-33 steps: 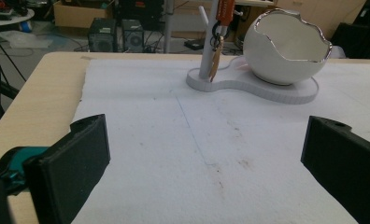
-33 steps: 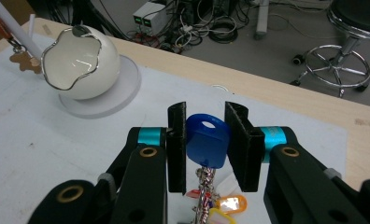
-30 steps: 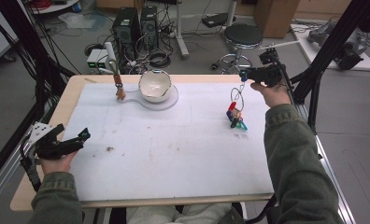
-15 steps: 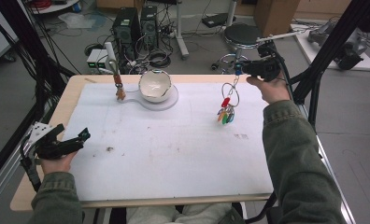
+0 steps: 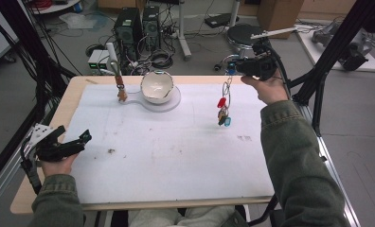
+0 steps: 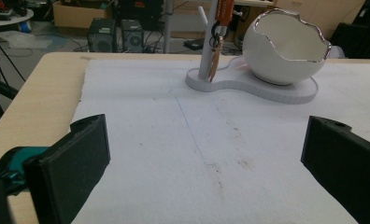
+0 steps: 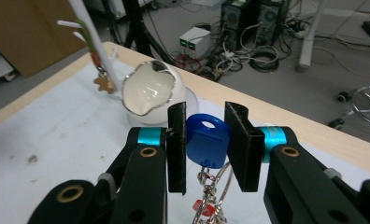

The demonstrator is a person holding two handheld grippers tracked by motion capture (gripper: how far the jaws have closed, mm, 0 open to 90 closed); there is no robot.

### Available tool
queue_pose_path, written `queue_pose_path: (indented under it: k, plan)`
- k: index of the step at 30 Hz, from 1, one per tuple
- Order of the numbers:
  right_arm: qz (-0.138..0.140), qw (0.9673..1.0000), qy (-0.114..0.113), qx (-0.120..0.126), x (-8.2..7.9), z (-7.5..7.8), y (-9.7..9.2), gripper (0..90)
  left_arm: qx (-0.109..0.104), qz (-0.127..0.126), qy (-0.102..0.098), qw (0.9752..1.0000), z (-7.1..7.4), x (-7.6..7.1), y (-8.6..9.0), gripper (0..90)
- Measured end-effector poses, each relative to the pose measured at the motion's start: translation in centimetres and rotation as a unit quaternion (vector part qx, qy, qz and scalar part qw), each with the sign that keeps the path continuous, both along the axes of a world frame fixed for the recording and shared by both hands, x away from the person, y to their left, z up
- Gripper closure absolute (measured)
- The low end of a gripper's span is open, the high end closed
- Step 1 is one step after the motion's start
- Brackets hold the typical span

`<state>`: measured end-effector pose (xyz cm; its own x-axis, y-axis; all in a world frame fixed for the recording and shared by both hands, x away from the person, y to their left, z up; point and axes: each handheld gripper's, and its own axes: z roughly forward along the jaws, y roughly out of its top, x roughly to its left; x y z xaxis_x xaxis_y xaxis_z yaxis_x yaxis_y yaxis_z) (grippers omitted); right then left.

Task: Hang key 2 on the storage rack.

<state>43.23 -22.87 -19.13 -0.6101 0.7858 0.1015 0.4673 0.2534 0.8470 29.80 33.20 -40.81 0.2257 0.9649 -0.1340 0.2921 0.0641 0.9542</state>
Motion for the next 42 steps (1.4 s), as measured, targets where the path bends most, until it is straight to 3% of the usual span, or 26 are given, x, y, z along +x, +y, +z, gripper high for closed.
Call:
queue_pose_path:
  k: [15, 25, 31, 37, 39, 42]
  plan:
    - [0.055, 0.9983, -0.003, 0.022, -1.4, 1.0, 3.4, 70.5, 0.005, -0.009, 0.003, 0.9999, -0.1, 0.2, -0.2, 1.8]
    - [0.095, 0.995, -0.009, 0.031, -2.3, 1.7, 5.9, 70.5, -0.01, -0.014, -0.004, 0.9998, 0.3, 0.2, -0.3, 1.8]
    - [0.12, 0.9919, -0.007, 0.041, -2.6, 1.8, 7.1, 70.5, -0.011, -0.034, -0.017, 0.9992, 1.5, 0.3, -1.0, 1.7]
    - [0.139, 0.9892, -0.007, 0.045, -2.9, 1.9, 8.3, 70.5, -0.008, -0.054, -0.013, 0.9984, 2.1, 0.5, -1.6, 1.7]
    - [0.146, 0.9883, -0.008, 0.045, -3.1, 1.9, 8.7, 70.5, -0.019, -0.067, -0.017, 0.9974, 2.5, 0.5, -1.8, 1.8]
    - [0.153, 0.9871, -0.008, 0.045, -3.2, 2.0, 9.2, 70.5, -0.018, -0.092, -0.025, 0.9953, 3.4, 0.5, -2.7, 1.8]
